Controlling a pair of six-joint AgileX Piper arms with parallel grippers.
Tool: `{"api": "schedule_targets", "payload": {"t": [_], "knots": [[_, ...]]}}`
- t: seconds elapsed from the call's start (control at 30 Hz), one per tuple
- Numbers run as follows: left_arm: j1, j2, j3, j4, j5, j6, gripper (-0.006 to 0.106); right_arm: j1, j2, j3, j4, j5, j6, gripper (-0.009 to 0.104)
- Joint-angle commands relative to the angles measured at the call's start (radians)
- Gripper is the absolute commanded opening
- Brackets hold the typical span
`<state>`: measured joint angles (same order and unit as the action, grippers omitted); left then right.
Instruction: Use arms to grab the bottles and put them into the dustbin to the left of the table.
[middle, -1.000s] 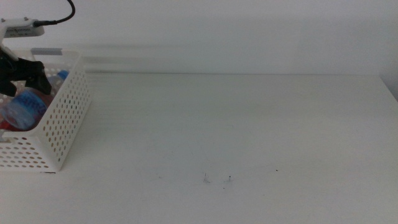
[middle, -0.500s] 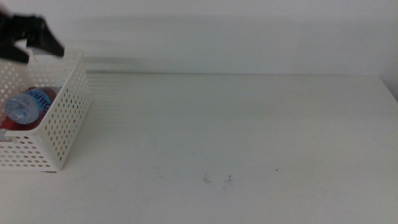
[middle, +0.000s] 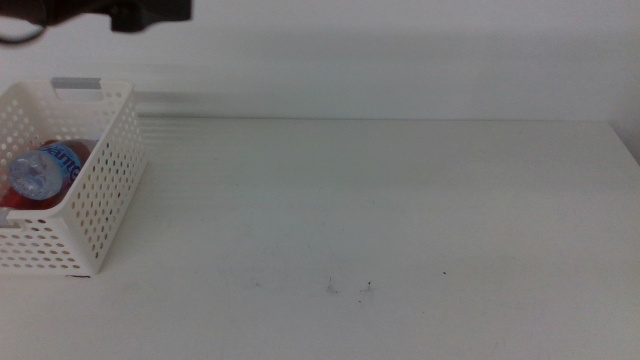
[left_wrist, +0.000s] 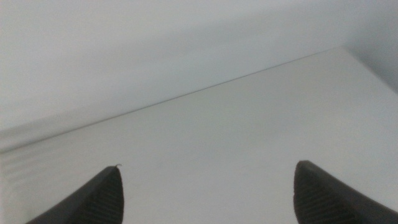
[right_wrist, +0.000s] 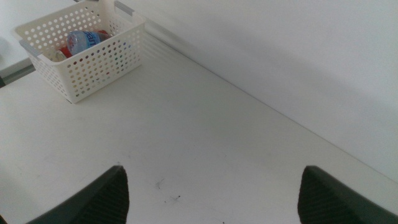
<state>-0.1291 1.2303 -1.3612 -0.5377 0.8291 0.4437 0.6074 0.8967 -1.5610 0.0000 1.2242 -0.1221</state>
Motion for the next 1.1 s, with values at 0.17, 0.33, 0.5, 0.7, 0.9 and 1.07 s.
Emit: {"api": "schedule_targets", "payload": {"t": [0.17,0.33,0.5,0.7,0.9,1.07], "knots": [[-0.110,-0.197,0.183,-0.001,-0.187,-0.033,0.094,0.002,-0.002,-0.006,0.007,-0.003,-0.006,0.093],[-0.110,-0.251,0.230,0.048,-0.300,-0.033,0.094,0.002,-0.002,-0.006,0.007,-0.003,-0.006,0.093],[-0.110,-0.275,0.232,0.074,-0.305,-0.029,0.094,0.002,-0.002,-0.006,0.007,-0.003,-0.006,0.093],[-0.110,-0.280,0.232,0.034,-0.329,-0.029,0.094,0.002,-0.002,-0.006,0.007,-0.003,-0.006,0.093],[-0.112,-0.278,0.234,0.167,-0.370,-0.156,0.094,0.002,-0.002,-0.006,0.007,-0.003,-0.006,0.093],[-0.112,-0.324,0.234,0.460,-0.321,-0.415,0.094,0.002,-0.002,-0.006,0.007,-0.003,-0.006,0.093]]}}
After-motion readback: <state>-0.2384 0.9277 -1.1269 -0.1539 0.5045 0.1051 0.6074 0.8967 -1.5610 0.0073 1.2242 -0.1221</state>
